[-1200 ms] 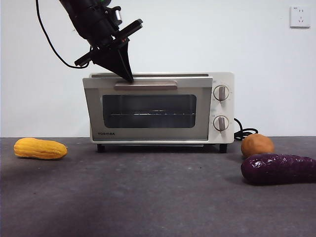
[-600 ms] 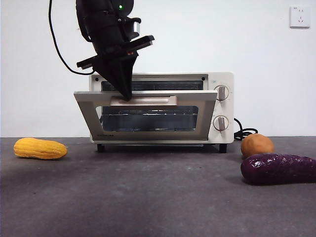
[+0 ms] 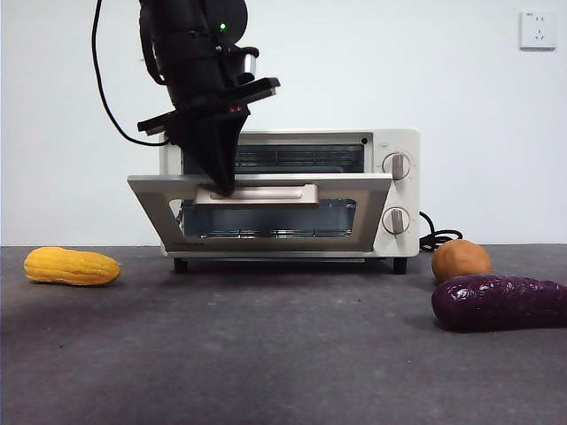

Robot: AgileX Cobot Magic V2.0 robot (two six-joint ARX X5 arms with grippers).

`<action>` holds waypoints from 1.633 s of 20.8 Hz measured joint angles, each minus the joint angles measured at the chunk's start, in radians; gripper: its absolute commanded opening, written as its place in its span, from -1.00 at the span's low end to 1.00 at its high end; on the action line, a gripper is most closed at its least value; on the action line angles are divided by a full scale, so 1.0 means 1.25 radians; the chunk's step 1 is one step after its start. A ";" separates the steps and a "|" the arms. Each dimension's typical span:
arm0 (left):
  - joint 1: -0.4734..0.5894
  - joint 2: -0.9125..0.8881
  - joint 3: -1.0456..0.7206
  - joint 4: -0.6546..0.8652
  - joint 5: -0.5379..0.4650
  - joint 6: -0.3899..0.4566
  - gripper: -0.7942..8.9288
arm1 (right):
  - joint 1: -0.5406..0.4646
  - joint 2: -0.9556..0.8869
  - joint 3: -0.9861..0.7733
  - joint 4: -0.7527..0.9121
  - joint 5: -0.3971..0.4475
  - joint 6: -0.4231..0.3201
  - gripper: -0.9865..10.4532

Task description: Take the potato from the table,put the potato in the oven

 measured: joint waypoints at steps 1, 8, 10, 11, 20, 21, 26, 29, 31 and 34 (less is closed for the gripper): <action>-0.001 0.005 0.000 -0.008 0.000 0.000 -0.85 | 0.000 0.000 0.000 0.000 0.000 0.000 -0.83; -0.010 0.073 -0.012 -0.062 0.000 -0.001 -0.85 | 0.000 0.000 0.000 -0.001 0.000 0.000 -0.83; -0.010 0.074 -0.014 -0.062 0.000 -0.001 -0.85 | 0.000 0.000 0.000 -0.007 0.000 -0.001 -0.83; -0.010 0.074 -0.014 -0.065 0.000 -0.001 -0.85 | 0.000 0.000 0.000 -0.012 0.000 -0.006 -0.83; -0.005 0.064 -0.013 -0.076 -0.011 0.016 -0.85 | 0.000 0.000 0.000 -0.018 0.001 -0.019 -0.82; -0.005 0.050 -0.013 -0.079 0.002 0.016 -0.85 | 0.000 0.001 0.000 -0.018 0.001 -0.020 -0.82; -0.009 -0.114 -0.013 -0.091 0.020 0.021 -0.85 | 0.000 0.046 0.001 -0.017 0.001 -0.018 -0.48; -0.023 -0.246 -0.013 -0.091 0.021 0.021 -0.85 | 0.000 0.104 0.001 -0.008 0.002 -0.013 -0.48; -0.034 -0.344 -0.013 -0.105 0.018 0.021 -0.85 | 0.000 0.141 0.001 0.031 0.016 0.006 -0.38; -0.045 -0.496 -0.013 -0.139 0.011 0.021 -0.85 | 0.009 0.190 0.001 0.108 0.060 0.026 -0.29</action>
